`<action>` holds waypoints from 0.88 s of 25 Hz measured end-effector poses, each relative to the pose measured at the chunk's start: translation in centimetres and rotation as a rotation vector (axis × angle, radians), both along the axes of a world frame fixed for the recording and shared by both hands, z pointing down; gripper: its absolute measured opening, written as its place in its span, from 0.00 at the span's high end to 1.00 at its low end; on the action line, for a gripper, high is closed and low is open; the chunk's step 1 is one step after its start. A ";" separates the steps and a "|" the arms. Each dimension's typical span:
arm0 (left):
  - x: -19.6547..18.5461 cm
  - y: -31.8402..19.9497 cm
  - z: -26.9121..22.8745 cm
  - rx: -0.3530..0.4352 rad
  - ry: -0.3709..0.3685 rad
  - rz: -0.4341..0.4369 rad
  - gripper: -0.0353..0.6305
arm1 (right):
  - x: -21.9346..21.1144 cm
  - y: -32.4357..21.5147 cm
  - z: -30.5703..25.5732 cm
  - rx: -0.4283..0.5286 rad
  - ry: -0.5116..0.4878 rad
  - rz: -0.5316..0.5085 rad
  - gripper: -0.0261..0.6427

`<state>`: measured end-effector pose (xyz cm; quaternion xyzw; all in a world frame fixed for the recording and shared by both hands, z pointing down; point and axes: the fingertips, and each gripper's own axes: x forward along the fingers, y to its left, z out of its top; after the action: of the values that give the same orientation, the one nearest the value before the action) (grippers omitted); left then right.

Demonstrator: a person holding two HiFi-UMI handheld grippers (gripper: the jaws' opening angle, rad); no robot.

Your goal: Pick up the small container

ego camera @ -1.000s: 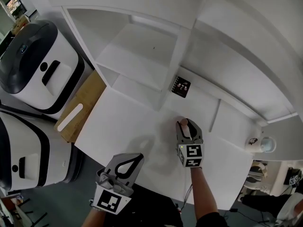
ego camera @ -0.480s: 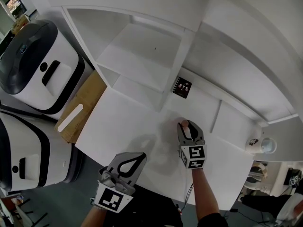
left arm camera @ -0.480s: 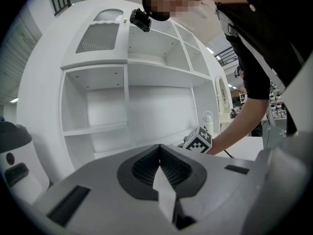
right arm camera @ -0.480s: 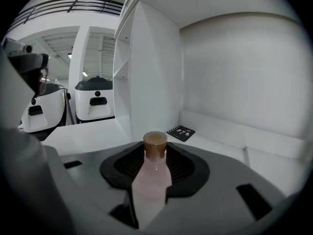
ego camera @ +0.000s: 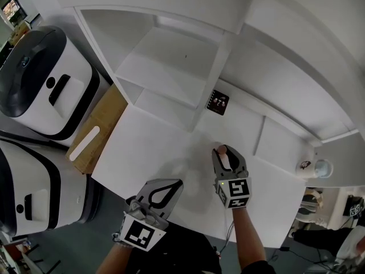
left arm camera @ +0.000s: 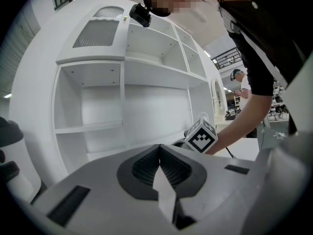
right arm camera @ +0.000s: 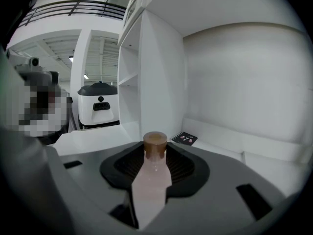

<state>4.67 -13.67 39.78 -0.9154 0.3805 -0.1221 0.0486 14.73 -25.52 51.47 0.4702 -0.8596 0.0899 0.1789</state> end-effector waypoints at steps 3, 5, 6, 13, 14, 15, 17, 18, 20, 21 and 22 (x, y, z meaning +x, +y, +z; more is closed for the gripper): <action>0.2 0.0 0.1 -0.002 0.002 0.017 0.95 | -0.3 0.7 -1.4 0.011 -0.006 0.000 0.75; 0.4 0.0 0.1 -0.004 0.005 0.029 0.95 | -0.4 1.1 -2.5 0.017 -0.012 0.002 0.75; 0.5 0.0 0.1 -0.005 0.008 0.036 0.95 | -0.4 1.4 -3.0 0.019 -0.013 0.003 0.75; 0.9 0.0 -0.1 -0.008 0.030 0.080 0.95 | -0.8 3.6 -7.1 0.054 -0.033 0.009 0.75; 1.0 0.0 0.1 -0.014 0.032 0.087 0.92 | -0.9 3.9 -7.6 0.060 -0.034 0.009 0.75; 1.2 0.0 0.3 -0.022 0.034 0.095 0.92 | -1.0 4.2 -8.1 0.066 -0.036 0.008 0.75; 1.6 0.1 0.7 -0.041 0.034 0.110 0.90 | -1.2 4.8 -9.3 0.080 -0.039 0.006 0.75; 1.9 0.1 0.9 -0.052 0.032 0.118 0.89 | -1.3 5.0 -9.9 0.090 -0.039 0.005 0.75; 2.4 0.2 1.1 -0.064 0.027 0.135 0.85 | -1.4 5.6 -10.9 0.105 -0.041 0.004 0.75; 2.7 0.3 1.2 -0.066 0.021 0.145 0.82 | -1.4 5.9 -11.4 0.107 -0.048 0.005 0.75; 3.0 0.4 1.3 -0.067 0.013 0.158 0.79 | -1.5 6.2 -11.9 0.106 -0.060 0.007 0.75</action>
<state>7.65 -13.26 41.10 -0.9444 0.3033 -0.1247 0.0252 13.22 -19.36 39.53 0.4791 -0.8664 0.0588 0.1277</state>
